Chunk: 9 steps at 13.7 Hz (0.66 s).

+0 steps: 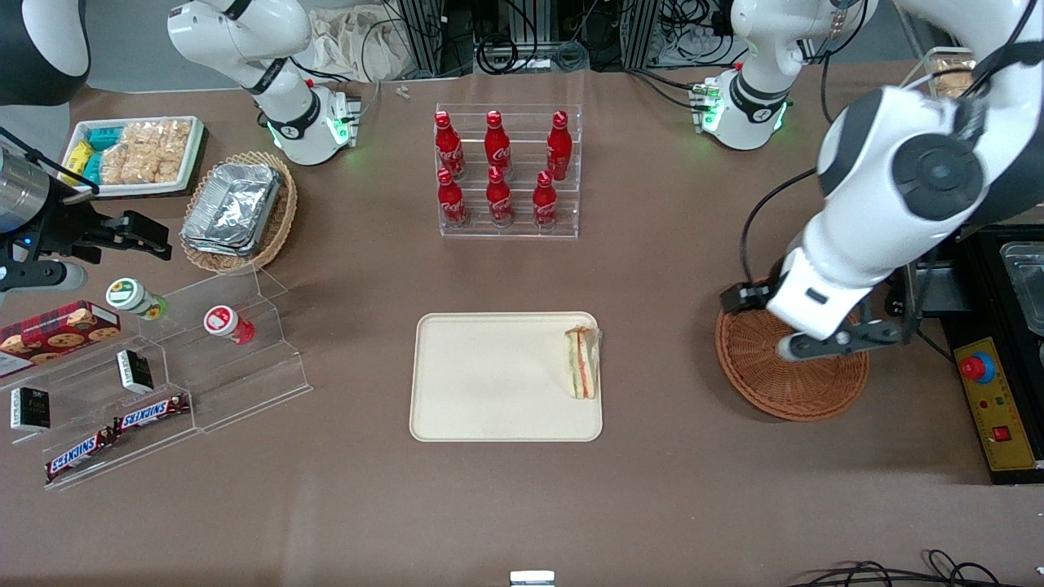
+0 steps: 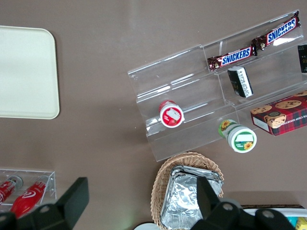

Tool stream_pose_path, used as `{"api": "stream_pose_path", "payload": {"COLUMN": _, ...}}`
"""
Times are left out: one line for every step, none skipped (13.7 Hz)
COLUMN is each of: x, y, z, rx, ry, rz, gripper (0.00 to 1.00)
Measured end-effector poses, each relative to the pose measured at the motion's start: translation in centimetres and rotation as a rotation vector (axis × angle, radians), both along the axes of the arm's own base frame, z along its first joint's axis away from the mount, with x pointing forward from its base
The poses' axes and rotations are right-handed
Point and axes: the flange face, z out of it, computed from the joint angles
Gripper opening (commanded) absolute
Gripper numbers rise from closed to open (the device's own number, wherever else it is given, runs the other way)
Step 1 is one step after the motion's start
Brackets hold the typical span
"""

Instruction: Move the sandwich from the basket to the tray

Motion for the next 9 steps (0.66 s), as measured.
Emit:
{"api": "stream_pose_path", "payload": {"x": -0.6, "y": 2.4, "z": 1.4, "rx": -0.002, "ry": 0.020, "rz": -0.013, "gripper": 0.99}}
{"api": "stream_pose_path", "payload": {"x": -1.3, "y": 4.9, "z": 2.7, "rx": -0.003, "ry": 0.041, "rz": -0.018, "gripper": 0.99}}
{"api": "stream_pose_path", "payload": {"x": -2.1, "y": 7.2, "z": 4.0, "rx": 0.002, "ry": 0.059, "rz": -0.014, "gripper": 0.99}}
{"api": "stream_pose_path", "payload": {"x": -3.0, "y": 9.0, "z": 5.2, "rx": 0.008, "ry": 0.066, "rz": 0.000, "gripper": 0.99}}
{"api": "stream_pose_path", "payload": {"x": -3.9, "y": 10.2, "z": 6.2, "rx": 0.013, "ry": 0.067, "rz": 0.015, "gripper": 0.99}}
{"api": "stream_pose_path", "payload": {"x": -4.9, "y": 10.8, "z": 6.8, "rx": 0.017, "ry": 0.066, "rz": 0.024, "gripper": 0.99}}
{"api": "stream_pose_path", "payload": {"x": -6.0, "y": 10.8, "z": 7.1, "rx": 0.022, "ry": 0.067, "rz": 0.025, "gripper": 0.99}}
{"api": "stream_pose_path", "payload": {"x": -6.8, "y": 10.6, "z": 7.1, "rx": 0.026, "ry": 0.070, "rz": 0.022, "gripper": 0.99}}
{"api": "stream_pose_path", "payload": {"x": -7.3, "y": 10.4, "z": 7.0, "rx": 0.028, "ry": 0.076, "rz": 0.018, "gripper": 0.99}}
